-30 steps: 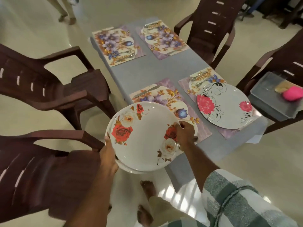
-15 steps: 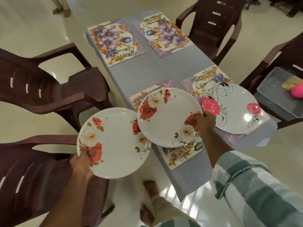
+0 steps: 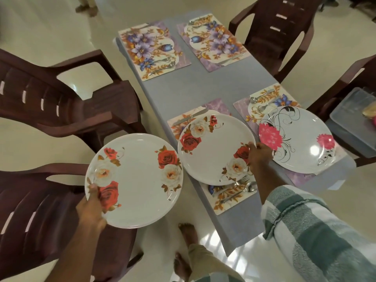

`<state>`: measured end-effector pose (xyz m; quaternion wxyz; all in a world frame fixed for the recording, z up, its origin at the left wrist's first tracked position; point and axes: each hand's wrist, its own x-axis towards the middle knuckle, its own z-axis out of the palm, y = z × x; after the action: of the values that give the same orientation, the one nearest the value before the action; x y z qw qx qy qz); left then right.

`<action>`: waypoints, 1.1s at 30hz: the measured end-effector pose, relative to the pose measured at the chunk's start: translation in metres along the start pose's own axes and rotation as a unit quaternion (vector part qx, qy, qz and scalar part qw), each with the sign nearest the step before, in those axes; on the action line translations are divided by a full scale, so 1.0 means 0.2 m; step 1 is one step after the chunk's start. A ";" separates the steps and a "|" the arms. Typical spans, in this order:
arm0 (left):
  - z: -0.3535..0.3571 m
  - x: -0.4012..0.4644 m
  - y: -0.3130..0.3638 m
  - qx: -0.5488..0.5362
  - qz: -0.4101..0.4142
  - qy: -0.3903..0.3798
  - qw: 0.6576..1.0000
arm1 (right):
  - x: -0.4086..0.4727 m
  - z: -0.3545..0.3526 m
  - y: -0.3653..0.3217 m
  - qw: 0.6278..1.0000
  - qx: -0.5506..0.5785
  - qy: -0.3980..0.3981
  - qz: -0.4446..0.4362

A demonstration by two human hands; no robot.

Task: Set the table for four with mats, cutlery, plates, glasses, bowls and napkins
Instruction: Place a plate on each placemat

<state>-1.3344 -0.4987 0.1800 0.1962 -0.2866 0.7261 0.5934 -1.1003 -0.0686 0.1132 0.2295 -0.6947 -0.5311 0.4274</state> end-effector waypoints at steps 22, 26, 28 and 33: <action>-0.44 -0.11 -0.16 -0.086 -0.025 0.010 0.996 | -1.13 0.43 -0.12 0.829 -0.130 -0.222 -0.497; -0.97 -0.13 -0.27 -0.107 -0.017 0.045 0.993 | -1.65 0.56 -0.05 0.788 -0.146 -0.313 -0.510; -1.26 -0.14 -0.33 -0.123 -0.011 0.064 0.990 | -1.92 0.63 0.01 0.769 -0.149 -0.329 -0.527; -2.05 -0.14 -0.47 -0.158 0.007 0.097 0.983 | -2.70 0.75 0.18 0.733 -0.184 -0.377 -0.536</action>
<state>-1.2294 -0.9056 0.2181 0.0729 -0.3647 0.6411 0.6713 -1.2439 -0.6047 0.1949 0.0692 -0.1057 -0.9264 0.3548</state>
